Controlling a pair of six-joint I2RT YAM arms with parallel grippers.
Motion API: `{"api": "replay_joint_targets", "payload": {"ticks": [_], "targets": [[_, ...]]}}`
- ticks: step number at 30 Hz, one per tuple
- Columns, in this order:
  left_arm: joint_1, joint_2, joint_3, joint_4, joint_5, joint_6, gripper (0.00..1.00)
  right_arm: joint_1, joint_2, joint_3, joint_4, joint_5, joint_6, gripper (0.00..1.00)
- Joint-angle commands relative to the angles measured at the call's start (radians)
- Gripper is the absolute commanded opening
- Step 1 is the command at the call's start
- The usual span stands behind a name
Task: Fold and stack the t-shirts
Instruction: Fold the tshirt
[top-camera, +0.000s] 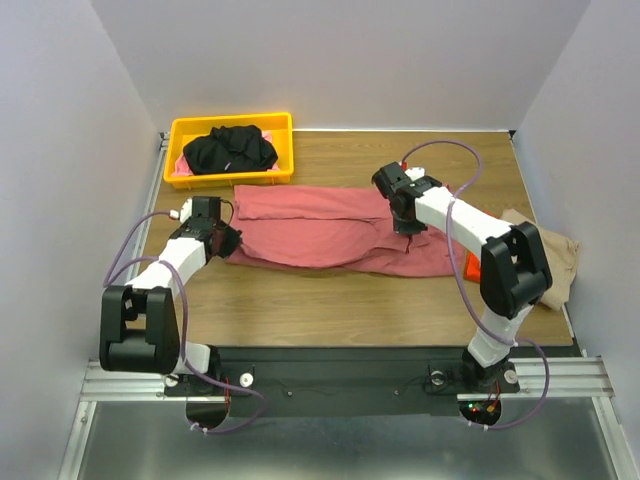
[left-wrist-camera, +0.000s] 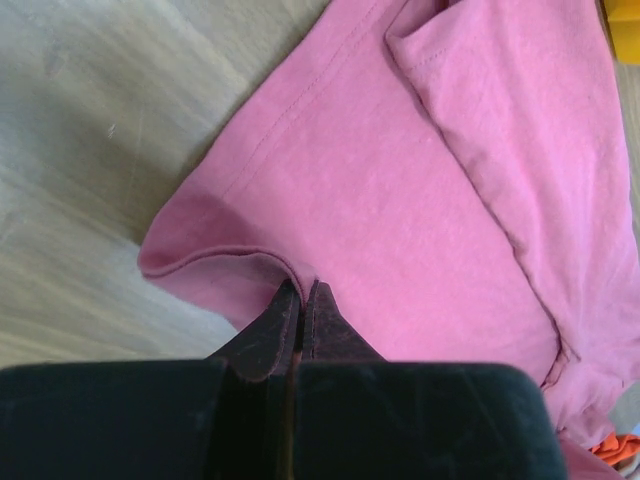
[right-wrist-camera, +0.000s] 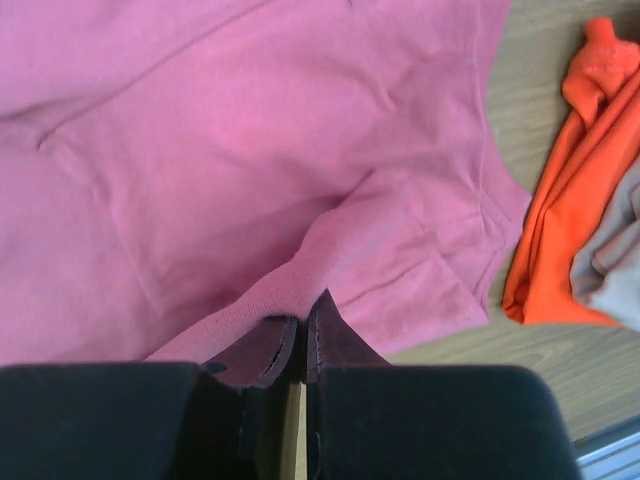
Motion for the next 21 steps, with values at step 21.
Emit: {"api": "replay_joint_targets", "payload": {"ticks": [21], "targets": [[0.020, 0.236, 0.195, 0.113, -0.065, -0.023, 0.00, -0.068, 0.212, 0.206, 0.043, 0.073, -0.071, 0.00]]}}
